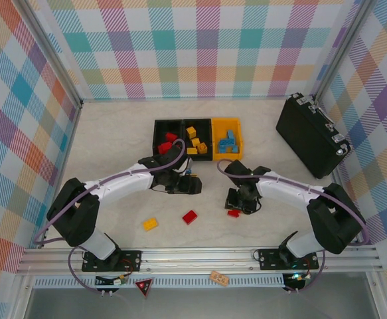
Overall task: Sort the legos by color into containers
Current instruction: Pick up the lego from the bottom-center of the table, then place the lego in the container.
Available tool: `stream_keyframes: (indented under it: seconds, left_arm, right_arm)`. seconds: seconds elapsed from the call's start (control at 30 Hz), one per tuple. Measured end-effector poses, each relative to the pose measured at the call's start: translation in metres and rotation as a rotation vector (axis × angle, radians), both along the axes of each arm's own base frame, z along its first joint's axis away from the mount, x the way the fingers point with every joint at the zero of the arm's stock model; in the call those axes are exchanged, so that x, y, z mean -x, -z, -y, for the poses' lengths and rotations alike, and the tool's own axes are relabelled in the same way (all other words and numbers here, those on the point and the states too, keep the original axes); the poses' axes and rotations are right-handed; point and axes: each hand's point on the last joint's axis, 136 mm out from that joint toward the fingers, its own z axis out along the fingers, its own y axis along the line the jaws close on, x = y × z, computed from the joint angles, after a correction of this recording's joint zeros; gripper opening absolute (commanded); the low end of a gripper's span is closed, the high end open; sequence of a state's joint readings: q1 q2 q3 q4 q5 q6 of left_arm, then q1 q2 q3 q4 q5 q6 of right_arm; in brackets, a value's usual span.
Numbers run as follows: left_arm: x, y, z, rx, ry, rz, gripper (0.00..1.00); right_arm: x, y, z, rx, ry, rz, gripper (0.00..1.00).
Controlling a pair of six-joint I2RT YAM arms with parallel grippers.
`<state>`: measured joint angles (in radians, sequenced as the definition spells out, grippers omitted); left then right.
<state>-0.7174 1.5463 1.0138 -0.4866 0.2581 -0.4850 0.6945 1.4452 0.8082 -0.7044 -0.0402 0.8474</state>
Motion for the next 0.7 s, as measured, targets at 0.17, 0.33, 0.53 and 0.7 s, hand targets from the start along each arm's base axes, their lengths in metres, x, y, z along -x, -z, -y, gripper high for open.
stream_keyframes:
  seconds: [0.17,0.33,0.53,0.7]
  left_arm:
    - [-0.001,-0.008,-0.013,-0.004,-0.064,0.028,0.69]
    - [-0.009,-0.015,-0.042,-0.02,-0.182,0.058,0.68]
    - [-0.02,-0.025,-0.089,-0.031,-0.366,0.086,0.69]
    - [-0.023,-0.026,-0.126,-0.048,-0.501,0.069,0.68]
  right_arm:
    - [-0.028,-0.029,-0.018,-0.044,-0.038,0.101,0.35]
    - [-0.068,-0.062,-0.046,-0.094,-0.094,0.203,0.35]
    - [-0.118,-0.086,-0.085,-0.133,-0.175,0.29,0.36]
    - [-0.153,-0.102,-0.119,-0.179,-0.231,0.345,0.36]
